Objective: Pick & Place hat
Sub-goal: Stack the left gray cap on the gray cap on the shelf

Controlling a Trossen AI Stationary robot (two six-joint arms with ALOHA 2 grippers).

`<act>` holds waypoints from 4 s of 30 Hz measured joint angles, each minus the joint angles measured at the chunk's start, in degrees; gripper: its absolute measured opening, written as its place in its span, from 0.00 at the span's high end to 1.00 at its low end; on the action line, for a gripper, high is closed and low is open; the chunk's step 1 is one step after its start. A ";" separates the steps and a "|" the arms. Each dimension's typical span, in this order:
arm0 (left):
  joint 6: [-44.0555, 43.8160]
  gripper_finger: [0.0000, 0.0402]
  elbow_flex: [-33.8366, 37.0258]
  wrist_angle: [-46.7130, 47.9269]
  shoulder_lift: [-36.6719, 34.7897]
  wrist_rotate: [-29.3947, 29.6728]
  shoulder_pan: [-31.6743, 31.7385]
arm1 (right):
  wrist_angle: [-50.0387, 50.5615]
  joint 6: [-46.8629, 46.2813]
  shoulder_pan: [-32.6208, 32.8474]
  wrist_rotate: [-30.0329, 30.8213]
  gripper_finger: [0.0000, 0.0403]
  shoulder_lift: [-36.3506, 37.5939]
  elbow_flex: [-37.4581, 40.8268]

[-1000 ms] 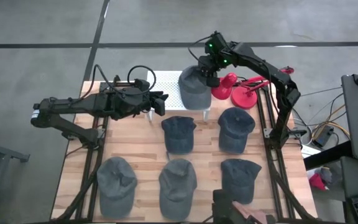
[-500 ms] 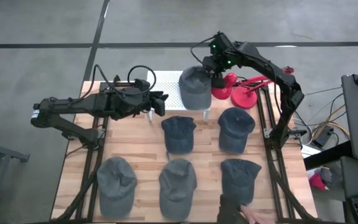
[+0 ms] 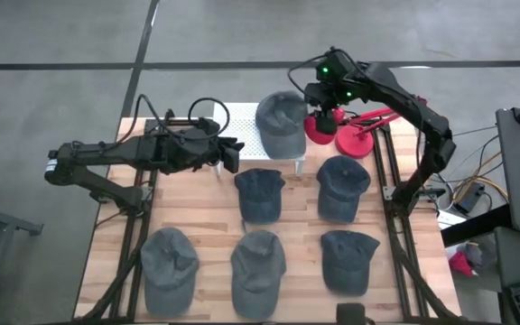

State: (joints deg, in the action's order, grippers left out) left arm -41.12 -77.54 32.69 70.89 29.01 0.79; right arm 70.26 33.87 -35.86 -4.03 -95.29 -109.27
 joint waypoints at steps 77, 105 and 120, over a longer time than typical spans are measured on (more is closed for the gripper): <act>-20.21 0.64 12.94 34.00 -0.96 -7.46 -28.98 | -39.80 -26.77 32.69 -21.54 0.67 28.54 40.83; -34.89 0.61 23.14 46.33 -0.96 -29.26 -28.98 | -53.09 -32.47 31.19 -21.38 0.69 44.17 56.31; -30.85 0.30 28.89 42.35 -0.96 -33.34 -28.99 | -53.07 -32.55 31.19 -21.43 0.71 44.19 56.30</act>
State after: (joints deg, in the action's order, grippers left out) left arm -71.97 -48.65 75.04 69.93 -4.33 -28.20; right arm 17.19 1.32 -4.67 -25.45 -51.09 -52.97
